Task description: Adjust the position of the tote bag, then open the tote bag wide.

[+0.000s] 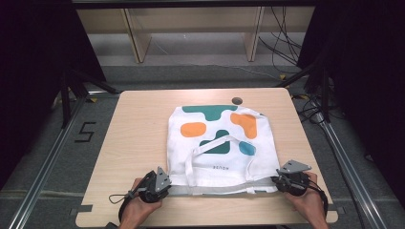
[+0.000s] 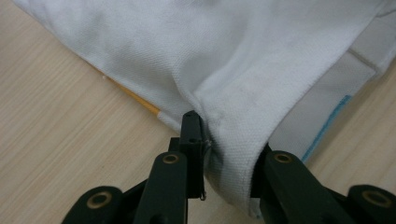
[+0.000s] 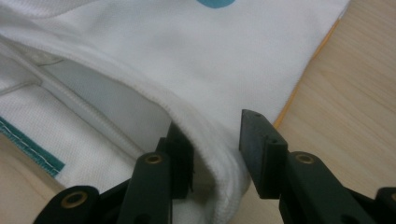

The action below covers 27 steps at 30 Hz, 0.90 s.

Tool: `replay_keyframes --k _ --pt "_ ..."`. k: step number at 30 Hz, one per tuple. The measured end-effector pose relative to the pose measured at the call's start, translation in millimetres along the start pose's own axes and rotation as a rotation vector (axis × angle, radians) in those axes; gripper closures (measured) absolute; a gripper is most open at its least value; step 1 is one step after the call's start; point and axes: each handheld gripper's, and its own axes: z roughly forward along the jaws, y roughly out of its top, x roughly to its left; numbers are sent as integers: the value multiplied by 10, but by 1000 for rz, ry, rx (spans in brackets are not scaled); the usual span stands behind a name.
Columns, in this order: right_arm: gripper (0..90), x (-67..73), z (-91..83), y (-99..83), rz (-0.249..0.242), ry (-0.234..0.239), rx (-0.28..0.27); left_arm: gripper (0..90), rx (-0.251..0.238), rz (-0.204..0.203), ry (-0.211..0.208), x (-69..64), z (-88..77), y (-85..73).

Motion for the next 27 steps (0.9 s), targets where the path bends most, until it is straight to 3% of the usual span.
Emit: replay_keyframes --k 1,4,5,6,7,10,13,14,15,17,18,20,23,27 --pt "659 -3 -1 2 -1 0 -1 761 -9 24 8 13 2 4" --pt "664 -4 -4 3 -8 -2 -1 761 -2 1 0 -1 0 -3" --pt "665 -4 -6 1 -7 -2 -1 761 -5 26 -4 20 -3 6" --pt "666 -16 -3 1 -16 -6 -10 761 -12 24 1 18 1 3" --pt "667 1 -15 6 26 6 1 762 -9 26 0 18 2 4" --pt "667 -2 -20 7 29 7 7 761 -3 32 7 17 0 7" --pt "667 3 -23 9 24 1 5 761 -5 36 7 22 -4 5" --pt "667 -4 -17 8 11 1 -3 761 -6 14 -5 10 -4 -6" --pt "667 -13 -5 4 -11 -3 -13 761 2 42 -4 29 -14 3" --pt "665 -2 -14 8 -8 -4 -2 764 -9 19 8 9 -16 -9" --pt "664 -12 -8 14 -24 -11 -9 769 -27 27 6 7 -21 -11" --pt "660 9 -10 25 15 3 7 773 -7 42 25 5 -53 10" --pt "650 -13 9 8 -3 6 5 774 -35 33 11 8 -30 -8" --pt "641 -9 22 12 -4 5 4 775 -34 32 10 23 -59 13"
